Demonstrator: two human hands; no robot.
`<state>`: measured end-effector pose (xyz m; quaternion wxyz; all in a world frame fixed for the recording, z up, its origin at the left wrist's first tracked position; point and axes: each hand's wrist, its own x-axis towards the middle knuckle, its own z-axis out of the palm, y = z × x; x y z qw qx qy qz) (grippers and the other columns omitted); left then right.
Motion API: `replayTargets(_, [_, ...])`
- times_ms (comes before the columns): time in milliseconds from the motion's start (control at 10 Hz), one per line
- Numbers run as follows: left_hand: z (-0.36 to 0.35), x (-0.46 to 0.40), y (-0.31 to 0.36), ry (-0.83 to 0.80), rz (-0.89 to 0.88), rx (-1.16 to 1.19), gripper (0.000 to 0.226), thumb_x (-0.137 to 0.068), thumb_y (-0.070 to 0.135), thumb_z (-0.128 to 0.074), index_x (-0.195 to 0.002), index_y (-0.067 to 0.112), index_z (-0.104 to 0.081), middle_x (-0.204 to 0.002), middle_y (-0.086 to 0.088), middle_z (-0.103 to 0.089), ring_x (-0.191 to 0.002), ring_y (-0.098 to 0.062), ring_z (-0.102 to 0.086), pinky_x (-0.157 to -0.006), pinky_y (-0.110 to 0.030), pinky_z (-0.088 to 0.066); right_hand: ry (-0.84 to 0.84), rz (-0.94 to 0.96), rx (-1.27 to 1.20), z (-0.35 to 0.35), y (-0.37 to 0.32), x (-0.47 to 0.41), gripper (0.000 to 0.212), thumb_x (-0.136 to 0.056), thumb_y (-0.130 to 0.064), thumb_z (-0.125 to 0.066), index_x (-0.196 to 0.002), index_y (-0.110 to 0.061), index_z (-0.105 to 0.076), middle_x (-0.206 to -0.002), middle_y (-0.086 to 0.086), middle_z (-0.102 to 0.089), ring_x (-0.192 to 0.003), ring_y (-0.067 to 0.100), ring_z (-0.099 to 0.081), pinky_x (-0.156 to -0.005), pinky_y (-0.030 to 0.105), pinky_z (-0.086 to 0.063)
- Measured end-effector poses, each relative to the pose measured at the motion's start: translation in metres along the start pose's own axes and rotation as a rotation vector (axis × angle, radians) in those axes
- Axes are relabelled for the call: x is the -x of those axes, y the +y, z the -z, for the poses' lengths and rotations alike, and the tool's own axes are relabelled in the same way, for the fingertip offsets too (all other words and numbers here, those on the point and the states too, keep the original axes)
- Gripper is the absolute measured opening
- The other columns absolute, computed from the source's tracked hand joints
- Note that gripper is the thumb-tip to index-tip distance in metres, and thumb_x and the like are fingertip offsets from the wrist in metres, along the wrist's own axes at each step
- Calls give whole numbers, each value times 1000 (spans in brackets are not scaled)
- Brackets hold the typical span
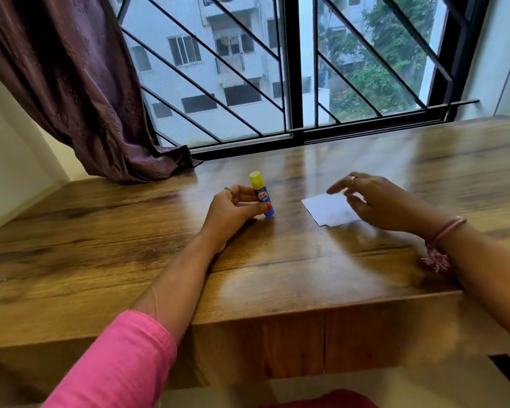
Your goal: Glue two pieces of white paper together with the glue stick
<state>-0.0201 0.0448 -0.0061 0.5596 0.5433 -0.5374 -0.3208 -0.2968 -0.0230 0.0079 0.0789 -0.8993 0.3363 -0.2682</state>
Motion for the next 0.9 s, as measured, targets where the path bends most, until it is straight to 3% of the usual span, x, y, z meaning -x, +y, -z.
replayTargets(100, [-3, -3, -1, -57, 0, -69, 32, -70, 13, -83, -95, 16, -65, -89, 1, -75, -84, -11, -72, -69, -17, -54, -16, -65, -3, -1, 10, 8, 42, -86, 6, -42, -113, -20, -61, -110, -6, -62, -98, 15, -61, -82, 14, -38])
replayTargets(200, [-4, -4, -1, -82, -3, -155, 33, -73, 19, -82, -100, 16, -64, -96, 0, -74, -87, -11, -71, -76, -18, -54, -49, -127, -5, -2, 6, 8, 49, -81, 6, -39, -115, -25, -56, -103, -13, -60, -103, 18, -59, -90, 33, -46])
replayTargets(300, [-5, -8, -2, -71, 13, -197, 38, -73, 22, -82, -105, 14, -63, -98, 2, -73, -88, -8, -71, -74, -17, -54, -93, -185, 64, -4, -2, 7, 52, -79, 2, -39, -120, -28, -49, -103, -17, -59, -106, 18, -56, -87, 37, -39])
replayTargets(500, [-18, -25, -7, 23, 41, -229, 31, -76, 20, -80, -101, 18, -62, -103, -5, -72, -86, -12, -69, -71, -20, -54, -116, -199, 32, -2, -17, 11, 53, -81, 2, -40, -126, -25, -45, -116, -14, -64, -111, 19, -52, -93, 40, -32])
replayTargets(600, [-25, -34, -11, 84, 20, -326, 31, -78, 25, -77, -104, 21, -61, -102, 1, -70, -91, -16, -67, -87, -36, -54, -122, -175, -18, -5, -23, 12, 49, -83, 0, -42, -125, -26, -45, -119, -15, -64, -110, 13, -53, -97, 41, -33])
replayTargets(800, [-24, -34, -13, 95, 13, -380, 36, -75, 25, -79, -105, 24, -60, -105, 3, -69, -95, -16, -65, -91, -42, -52, -135, -183, -121, -6, -27, 12, 45, -86, -2, -42, -122, -30, -45, -121, -15, -64, -80, -9, -47, -99, 41, -35])
replayTargets(900, [-25, -33, -11, 91, 19, -377, 41, -75, 23, -80, -111, 19, -61, -107, 1, -69, -95, -15, -65, -91, -41, -52, -51, -200, -158, -2, -31, 12, 51, -83, 1, -40, -124, -27, -44, -123, -14, -62, -90, -4, -54, -101, 45, -34])
